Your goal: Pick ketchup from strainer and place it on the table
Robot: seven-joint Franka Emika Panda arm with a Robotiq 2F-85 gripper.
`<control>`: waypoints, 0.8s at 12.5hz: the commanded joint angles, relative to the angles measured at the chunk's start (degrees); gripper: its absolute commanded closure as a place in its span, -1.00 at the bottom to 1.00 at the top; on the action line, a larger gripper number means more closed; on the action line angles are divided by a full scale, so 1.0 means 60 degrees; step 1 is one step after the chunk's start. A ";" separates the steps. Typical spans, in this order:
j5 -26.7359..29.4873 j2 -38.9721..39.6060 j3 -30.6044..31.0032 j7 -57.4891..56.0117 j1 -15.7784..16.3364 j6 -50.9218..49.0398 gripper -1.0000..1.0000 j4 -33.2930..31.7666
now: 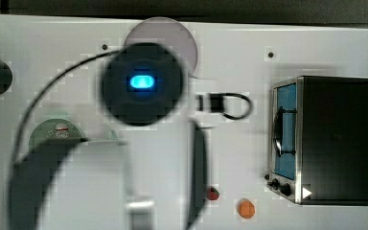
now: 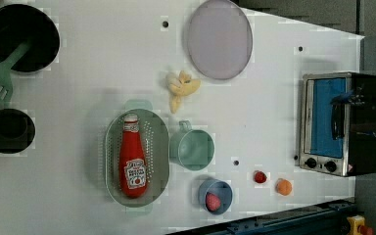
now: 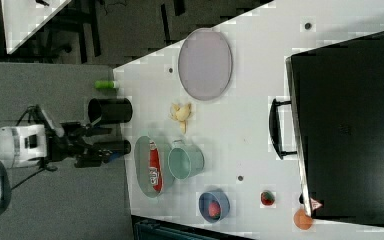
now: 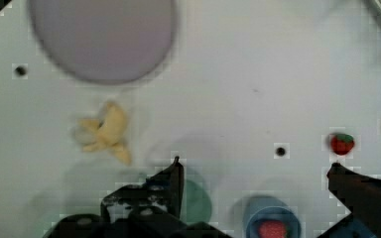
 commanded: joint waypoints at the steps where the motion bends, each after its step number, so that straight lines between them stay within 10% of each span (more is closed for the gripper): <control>1: 0.0163 0.0238 0.1321 0.0162 0.0370 -0.0086 -1.00 -0.0030; 10: 0.0129 0.1645 0.5093 0.0200 0.0523 0.2114 -1.00 -0.1126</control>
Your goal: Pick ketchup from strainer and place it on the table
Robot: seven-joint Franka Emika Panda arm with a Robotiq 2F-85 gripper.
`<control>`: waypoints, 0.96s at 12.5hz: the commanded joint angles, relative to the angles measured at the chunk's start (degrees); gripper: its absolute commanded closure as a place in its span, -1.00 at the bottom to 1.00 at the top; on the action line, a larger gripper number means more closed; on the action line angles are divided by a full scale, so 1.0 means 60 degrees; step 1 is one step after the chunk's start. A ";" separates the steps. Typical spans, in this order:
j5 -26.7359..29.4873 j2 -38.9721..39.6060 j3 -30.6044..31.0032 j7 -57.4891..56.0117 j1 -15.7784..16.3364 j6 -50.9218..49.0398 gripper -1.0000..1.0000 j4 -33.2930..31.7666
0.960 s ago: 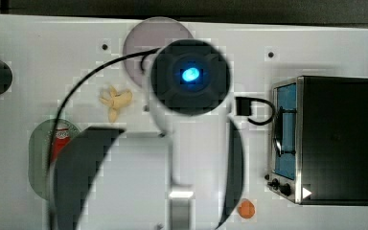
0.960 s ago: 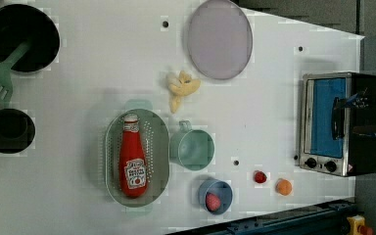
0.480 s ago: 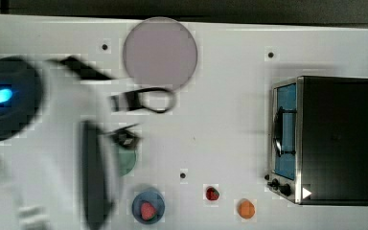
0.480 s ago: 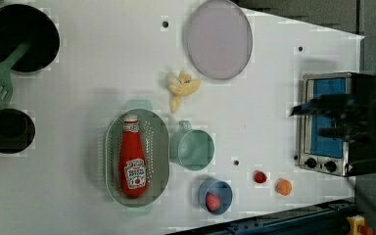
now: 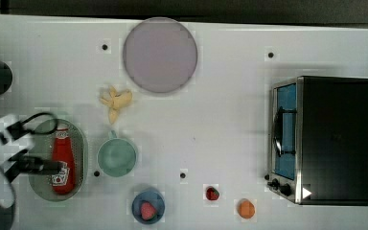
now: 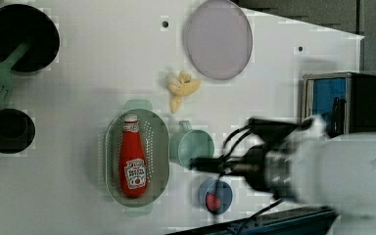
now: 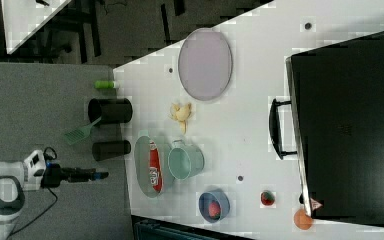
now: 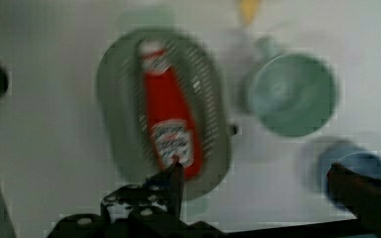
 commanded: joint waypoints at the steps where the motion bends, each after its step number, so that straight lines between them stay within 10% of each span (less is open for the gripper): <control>1: -0.0089 0.0350 0.0413 0.0213 -0.0089 0.1284 -1.00 -0.0722; 12: -0.0821 0.3321 0.0439 0.0361 -0.0025 0.8210 -1.00 -0.3605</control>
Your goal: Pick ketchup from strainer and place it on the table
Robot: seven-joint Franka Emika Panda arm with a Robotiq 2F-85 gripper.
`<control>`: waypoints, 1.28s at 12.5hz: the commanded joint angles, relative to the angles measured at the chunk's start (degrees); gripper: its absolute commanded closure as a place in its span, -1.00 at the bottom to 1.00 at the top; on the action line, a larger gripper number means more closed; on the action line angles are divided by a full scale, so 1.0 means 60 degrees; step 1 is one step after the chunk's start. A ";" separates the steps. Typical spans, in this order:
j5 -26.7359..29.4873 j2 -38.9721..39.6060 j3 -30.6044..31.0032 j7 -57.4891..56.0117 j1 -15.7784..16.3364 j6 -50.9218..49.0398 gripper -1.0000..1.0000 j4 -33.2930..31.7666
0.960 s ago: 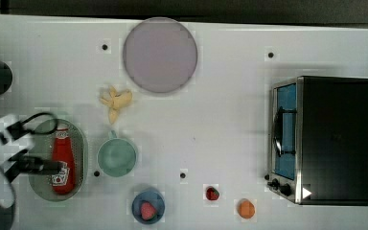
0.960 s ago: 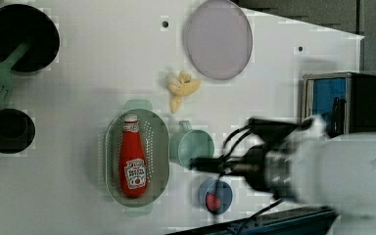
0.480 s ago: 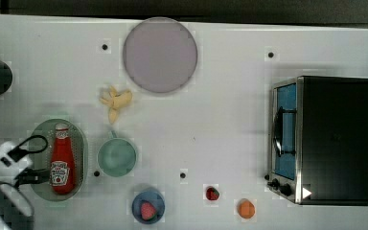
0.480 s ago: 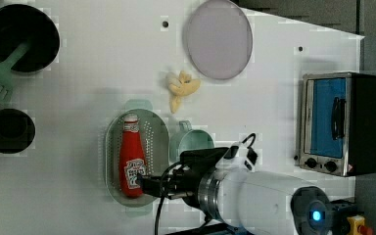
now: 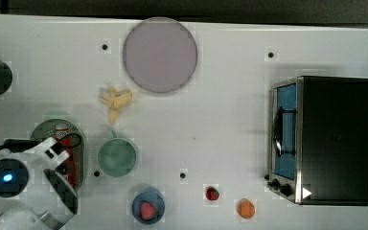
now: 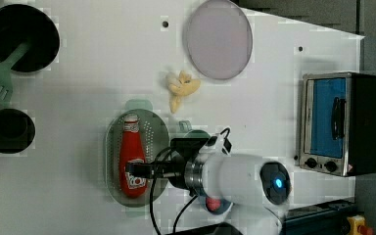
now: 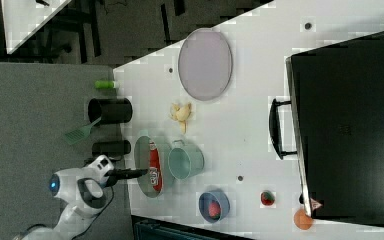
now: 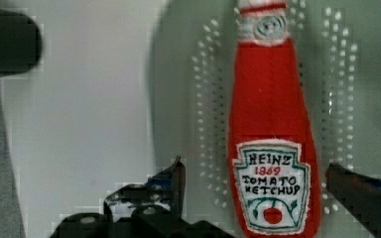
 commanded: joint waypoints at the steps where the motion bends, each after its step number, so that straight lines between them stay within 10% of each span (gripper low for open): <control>1: -0.0118 0.0696 -0.0042 0.0382 -0.0129 0.0683 -1.00 -0.0030; 8: -0.0135 0.1818 -0.1069 0.0410 0.0672 0.1352 -1.00 0.0129; 12: -0.0135 0.1819 -0.1508 0.0410 0.1292 0.1488 -0.20 0.0273; 16: -0.0122 0.1223 -0.1307 0.0410 0.1266 0.1023 -0.18 0.0302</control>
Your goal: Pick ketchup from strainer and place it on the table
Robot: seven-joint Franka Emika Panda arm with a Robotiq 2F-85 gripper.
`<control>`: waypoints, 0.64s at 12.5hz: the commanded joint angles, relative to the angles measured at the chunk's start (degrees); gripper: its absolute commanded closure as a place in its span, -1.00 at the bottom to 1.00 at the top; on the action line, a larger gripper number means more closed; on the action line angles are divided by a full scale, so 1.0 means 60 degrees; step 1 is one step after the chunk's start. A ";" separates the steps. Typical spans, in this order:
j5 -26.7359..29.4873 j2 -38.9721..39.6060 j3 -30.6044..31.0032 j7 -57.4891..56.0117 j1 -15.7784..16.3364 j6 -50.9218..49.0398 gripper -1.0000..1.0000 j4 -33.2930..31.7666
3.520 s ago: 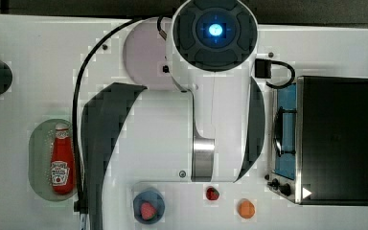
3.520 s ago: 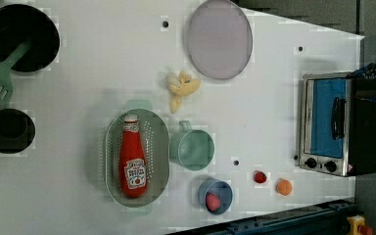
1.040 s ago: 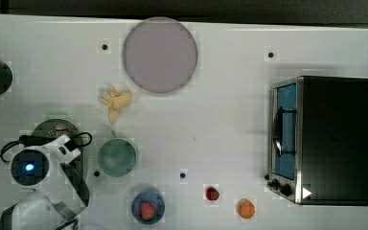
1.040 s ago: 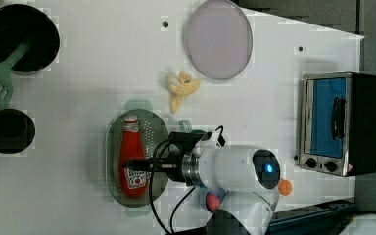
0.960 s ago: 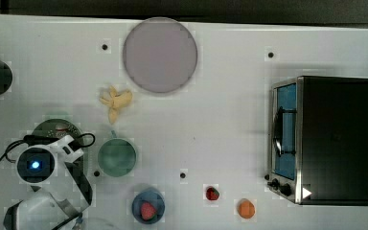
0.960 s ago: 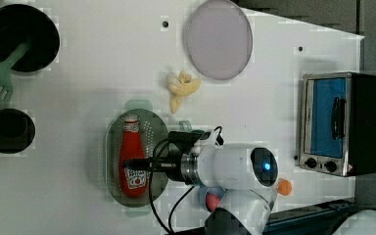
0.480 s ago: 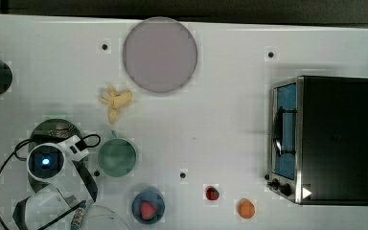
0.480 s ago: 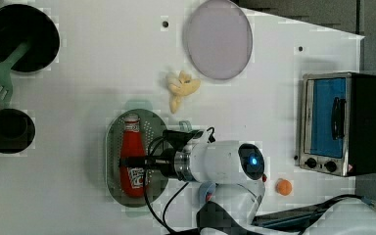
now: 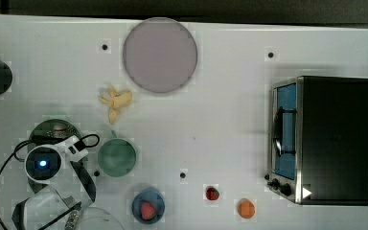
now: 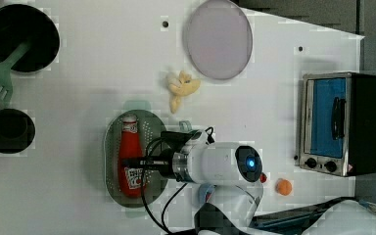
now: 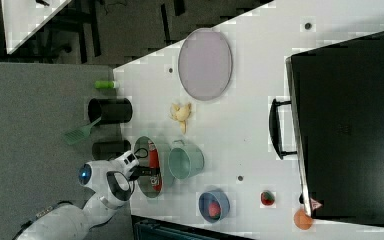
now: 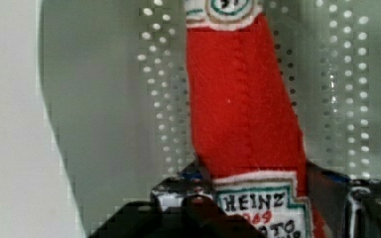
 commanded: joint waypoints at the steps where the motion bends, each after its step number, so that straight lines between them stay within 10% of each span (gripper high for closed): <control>1: 0.0127 -0.0929 0.0240 0.0397 0.0215 -0.0714 -0.18 0.0256; 8: 0.1448 -0.3838 -0.0278 0.0484 -0.0370 -0.5222 -0.18 0.1866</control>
